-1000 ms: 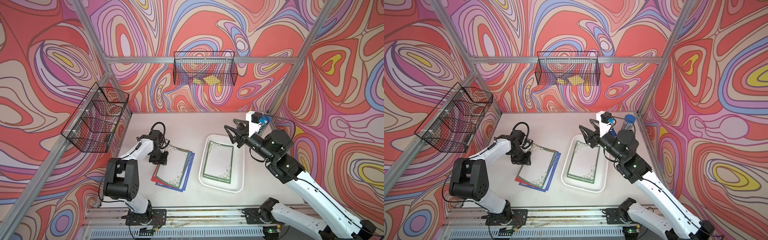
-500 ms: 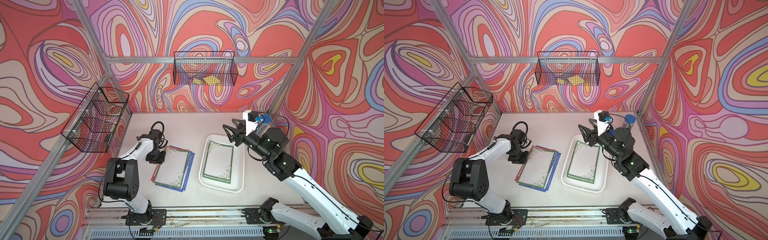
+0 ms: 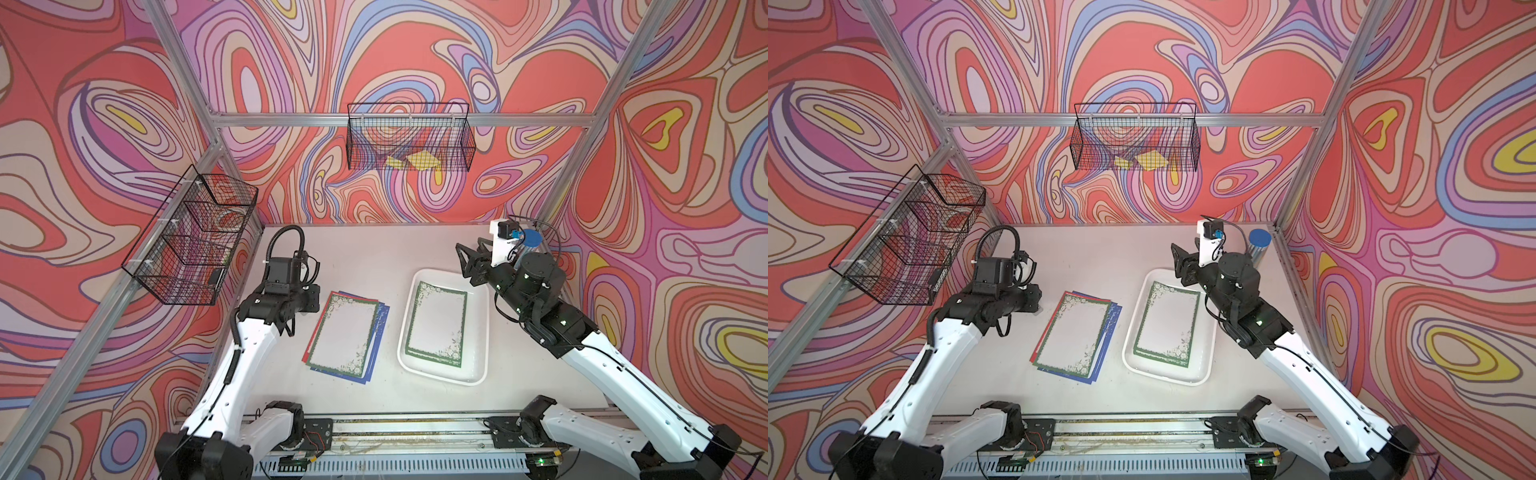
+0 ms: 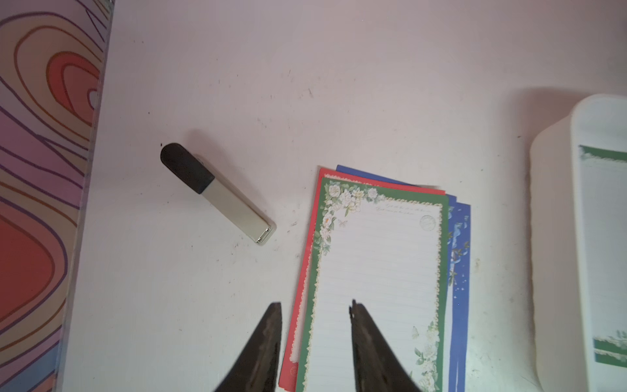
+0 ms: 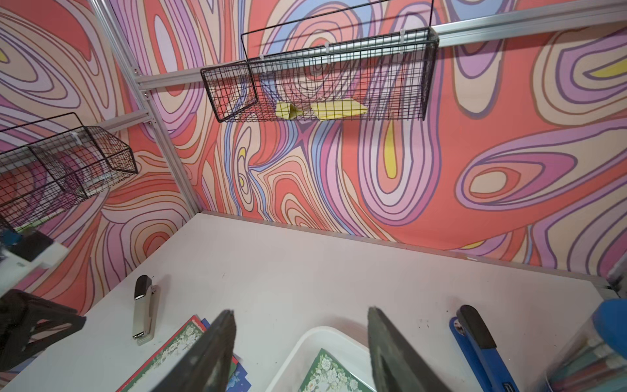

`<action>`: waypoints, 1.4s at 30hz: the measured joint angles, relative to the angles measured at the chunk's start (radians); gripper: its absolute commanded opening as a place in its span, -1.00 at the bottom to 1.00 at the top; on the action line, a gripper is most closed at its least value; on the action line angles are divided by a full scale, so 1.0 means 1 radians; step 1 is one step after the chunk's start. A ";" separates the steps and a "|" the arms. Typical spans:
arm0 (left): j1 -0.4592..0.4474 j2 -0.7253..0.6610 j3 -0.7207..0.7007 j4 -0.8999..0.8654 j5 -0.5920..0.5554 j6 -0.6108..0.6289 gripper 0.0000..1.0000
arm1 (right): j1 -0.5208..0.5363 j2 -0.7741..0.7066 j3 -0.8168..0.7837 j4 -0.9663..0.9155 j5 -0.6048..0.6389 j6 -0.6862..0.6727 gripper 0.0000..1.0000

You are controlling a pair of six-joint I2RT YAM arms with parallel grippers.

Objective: Take out the stationery paper from the storage box
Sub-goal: Place the stationery paper at the center of the board, then pick up the stationery paper from the storage box.

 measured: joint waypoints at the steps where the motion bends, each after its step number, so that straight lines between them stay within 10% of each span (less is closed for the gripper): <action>1: -0.007 -0.021 0.000 0.016 0.012 0.000 -0.06 | 0.000 0.002 0.000 -0.001 0.010 0.002 0.30; 17: -0.406 -0.005 0.093 0.196 0.161 0.073 0.25 | 0.000 0.062 0.027 -0.155 0.070 0.070 0.33; 36: -0.446 0.340 0.096 0.367 0.324 -0.172 0.33 | 0.000 0.177 -0.096 -0.415 0.130 0.367 0.34; 42: -0.447 0.450 0.098 0.363 0.350 -0.263 0.33 | 0.000 0.224 -0.142 -0.444 0.129 0.431 0.07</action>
